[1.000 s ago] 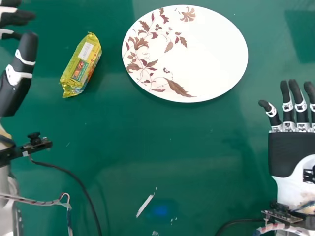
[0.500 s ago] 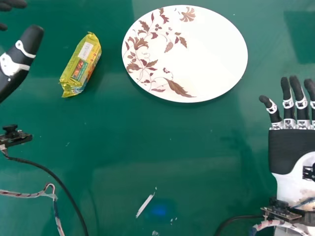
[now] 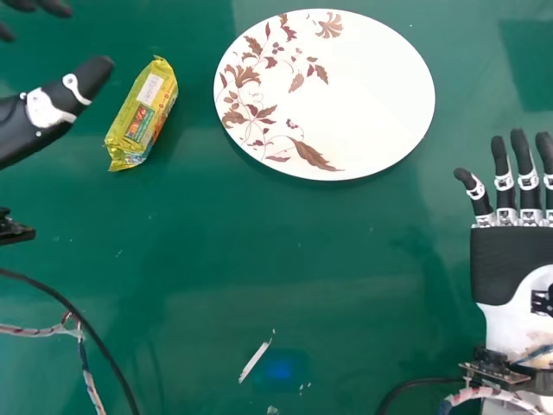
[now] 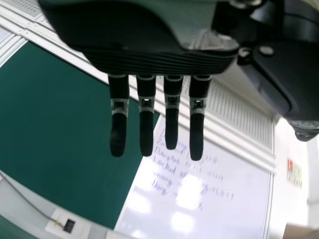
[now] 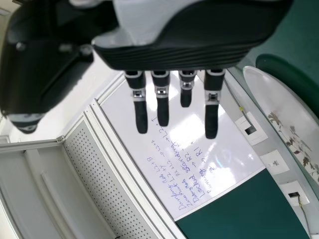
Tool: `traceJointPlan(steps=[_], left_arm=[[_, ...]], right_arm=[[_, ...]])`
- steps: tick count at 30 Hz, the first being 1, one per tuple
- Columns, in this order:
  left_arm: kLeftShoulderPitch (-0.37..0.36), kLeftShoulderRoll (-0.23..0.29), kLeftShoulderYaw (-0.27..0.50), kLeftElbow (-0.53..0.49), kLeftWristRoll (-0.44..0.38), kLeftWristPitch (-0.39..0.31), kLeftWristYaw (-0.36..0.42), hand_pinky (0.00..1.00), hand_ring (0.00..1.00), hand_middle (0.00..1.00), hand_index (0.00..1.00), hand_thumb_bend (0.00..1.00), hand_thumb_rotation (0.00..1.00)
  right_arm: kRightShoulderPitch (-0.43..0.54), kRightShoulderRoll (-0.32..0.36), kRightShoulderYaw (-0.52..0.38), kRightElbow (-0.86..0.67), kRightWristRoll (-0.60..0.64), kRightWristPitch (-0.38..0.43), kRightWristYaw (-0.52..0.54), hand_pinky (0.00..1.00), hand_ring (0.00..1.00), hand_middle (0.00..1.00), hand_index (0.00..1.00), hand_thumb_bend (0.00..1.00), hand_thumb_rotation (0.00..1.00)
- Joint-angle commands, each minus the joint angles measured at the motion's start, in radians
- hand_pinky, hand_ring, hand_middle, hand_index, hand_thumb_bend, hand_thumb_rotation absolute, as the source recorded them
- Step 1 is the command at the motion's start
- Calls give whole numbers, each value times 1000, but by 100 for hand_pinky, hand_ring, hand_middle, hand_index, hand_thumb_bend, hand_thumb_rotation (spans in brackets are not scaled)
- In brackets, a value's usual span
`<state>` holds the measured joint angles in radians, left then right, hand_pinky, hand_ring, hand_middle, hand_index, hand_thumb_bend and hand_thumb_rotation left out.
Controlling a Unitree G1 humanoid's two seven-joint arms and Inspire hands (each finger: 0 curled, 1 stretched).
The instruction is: Pick up biscuit and place it in the plate
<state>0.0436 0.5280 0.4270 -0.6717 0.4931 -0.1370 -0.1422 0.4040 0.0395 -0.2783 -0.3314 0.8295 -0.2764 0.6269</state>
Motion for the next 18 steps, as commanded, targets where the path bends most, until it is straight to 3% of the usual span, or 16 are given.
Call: traceJointPlan(steps=[1,7,18], left_arm=[[-5,26,21,-30,11,18,-28,43,63,76,58,100,61],[-4,73,16,-42,19,74,-110,46,64,77,59,100,62],[-15,161,17,-85,28,208,-295,44,63,78,59,100,65]], right_arm=[[9,2,-5,23,17,11,11,67,88,91,85,100,44],[6,2,-7,28,14,5,15,72,90,93,87,100,42],[7,6,-8,19,-4,-3,2,75,94,97,91,100,42]])
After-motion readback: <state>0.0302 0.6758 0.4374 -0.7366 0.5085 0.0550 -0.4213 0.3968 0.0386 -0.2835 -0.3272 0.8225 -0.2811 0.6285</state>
